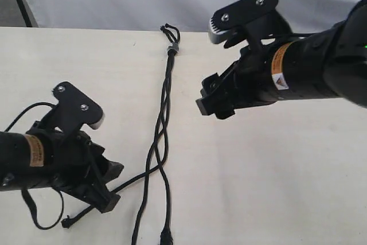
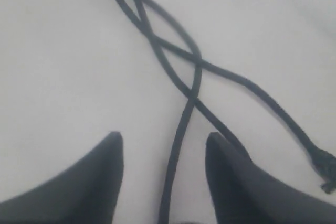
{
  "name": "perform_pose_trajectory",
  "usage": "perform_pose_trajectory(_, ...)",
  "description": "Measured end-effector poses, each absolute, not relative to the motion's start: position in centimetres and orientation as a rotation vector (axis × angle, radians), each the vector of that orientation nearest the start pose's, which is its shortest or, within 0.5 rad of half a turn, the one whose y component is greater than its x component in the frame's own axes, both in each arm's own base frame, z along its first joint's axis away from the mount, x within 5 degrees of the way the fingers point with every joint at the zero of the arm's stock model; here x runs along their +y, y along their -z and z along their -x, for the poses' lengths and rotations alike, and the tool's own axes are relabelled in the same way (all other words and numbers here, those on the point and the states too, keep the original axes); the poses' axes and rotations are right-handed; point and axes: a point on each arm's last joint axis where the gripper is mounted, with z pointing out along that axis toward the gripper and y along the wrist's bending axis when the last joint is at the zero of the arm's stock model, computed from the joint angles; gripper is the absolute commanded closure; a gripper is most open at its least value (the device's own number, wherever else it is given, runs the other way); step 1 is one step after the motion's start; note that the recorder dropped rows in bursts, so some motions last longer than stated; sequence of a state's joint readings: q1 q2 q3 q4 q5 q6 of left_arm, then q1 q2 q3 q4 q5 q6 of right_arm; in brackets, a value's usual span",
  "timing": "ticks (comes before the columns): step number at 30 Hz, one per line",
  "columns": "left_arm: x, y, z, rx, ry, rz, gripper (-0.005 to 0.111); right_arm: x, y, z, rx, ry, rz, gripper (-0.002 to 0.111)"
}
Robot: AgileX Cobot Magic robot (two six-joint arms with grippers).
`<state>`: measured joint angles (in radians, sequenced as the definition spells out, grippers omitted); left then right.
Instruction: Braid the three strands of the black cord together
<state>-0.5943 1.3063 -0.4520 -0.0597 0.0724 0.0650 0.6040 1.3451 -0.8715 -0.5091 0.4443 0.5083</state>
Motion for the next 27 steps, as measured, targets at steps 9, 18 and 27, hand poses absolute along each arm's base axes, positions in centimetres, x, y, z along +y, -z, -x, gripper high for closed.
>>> perform_pose_trajectory(9,-9.7,-21.9,-14.4,1.99,0.358,-0.613,0.107,11.9,-33.2,-20.7,2.025,-0.149,0.49,0.106)
perform_pose_trajectory(18,-6.5,-24.9,-9.7,1.612,0.433,-0.495,0.107,11.4,-34.3,-19.8,1.982,-0.166,0.473,0.108)
perform_pose_trajectory(27,-5.7,-26.1,-8.5,1.508,0.456,-0.459,0.107,11.3,-34.3,-19.8,1.985,-0.164,0.472,0.108)
